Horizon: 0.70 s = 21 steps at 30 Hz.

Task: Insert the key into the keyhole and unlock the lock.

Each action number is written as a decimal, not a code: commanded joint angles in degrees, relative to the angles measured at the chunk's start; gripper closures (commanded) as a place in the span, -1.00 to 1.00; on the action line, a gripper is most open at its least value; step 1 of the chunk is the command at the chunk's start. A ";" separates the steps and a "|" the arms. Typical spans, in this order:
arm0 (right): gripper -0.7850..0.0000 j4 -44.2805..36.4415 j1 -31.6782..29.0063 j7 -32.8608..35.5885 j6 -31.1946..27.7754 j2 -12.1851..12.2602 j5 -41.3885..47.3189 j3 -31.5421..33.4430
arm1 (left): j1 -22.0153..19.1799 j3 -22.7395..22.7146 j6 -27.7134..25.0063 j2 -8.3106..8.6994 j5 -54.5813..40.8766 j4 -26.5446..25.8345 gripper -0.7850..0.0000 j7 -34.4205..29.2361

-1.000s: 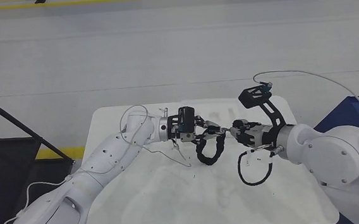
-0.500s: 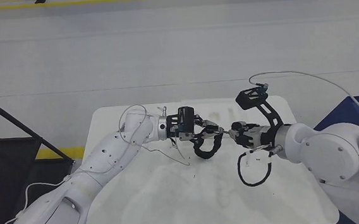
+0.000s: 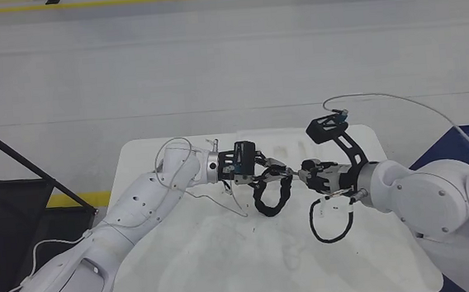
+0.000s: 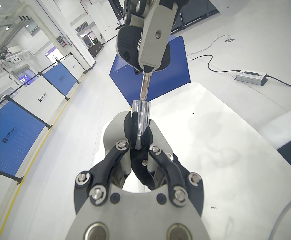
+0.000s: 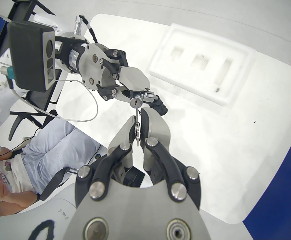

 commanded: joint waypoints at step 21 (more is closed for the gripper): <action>1.00 0.60 0.61 -0.12 -0.03 0.07 0.03 -1.07 | 0.46 -0.84 -1.11 -0.40 1.14 0.05 1.00 -0.15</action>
